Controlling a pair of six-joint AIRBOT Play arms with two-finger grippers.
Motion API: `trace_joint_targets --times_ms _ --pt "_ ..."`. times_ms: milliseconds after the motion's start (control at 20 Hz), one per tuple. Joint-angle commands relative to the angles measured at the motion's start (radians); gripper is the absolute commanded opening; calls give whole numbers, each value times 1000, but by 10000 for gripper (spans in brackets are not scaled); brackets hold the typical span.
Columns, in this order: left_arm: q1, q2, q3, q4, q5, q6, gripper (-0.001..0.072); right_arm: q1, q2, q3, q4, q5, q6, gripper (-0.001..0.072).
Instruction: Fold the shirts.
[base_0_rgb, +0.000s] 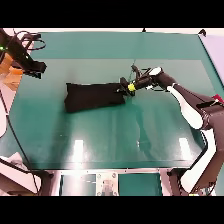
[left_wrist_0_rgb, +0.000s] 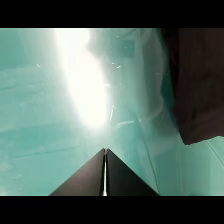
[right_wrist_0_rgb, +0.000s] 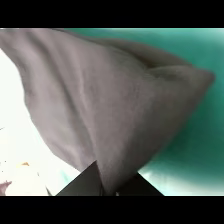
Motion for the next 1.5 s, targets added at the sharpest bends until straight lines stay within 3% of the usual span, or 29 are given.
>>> trace_joint_targets --times_ms 0,400,750,1100,1450 --pt "0 0 0 -5 -8 -4 21 -62 85 68 35 11 0 12" --pt "0 0 0 -34 -6 -4 21 -631 511 107 -159 208 156 12" --pt "0 0 0 -78 -3 -8 21 -1151 576 107 -187 421 211 12" --pt "0 0 0 -105 -5 -8 21 -1326 702 71 -637 539 335 11" --pt "0 0 0 -128 -14 1 21 -1326 753 -264 -1131 625 367 13"
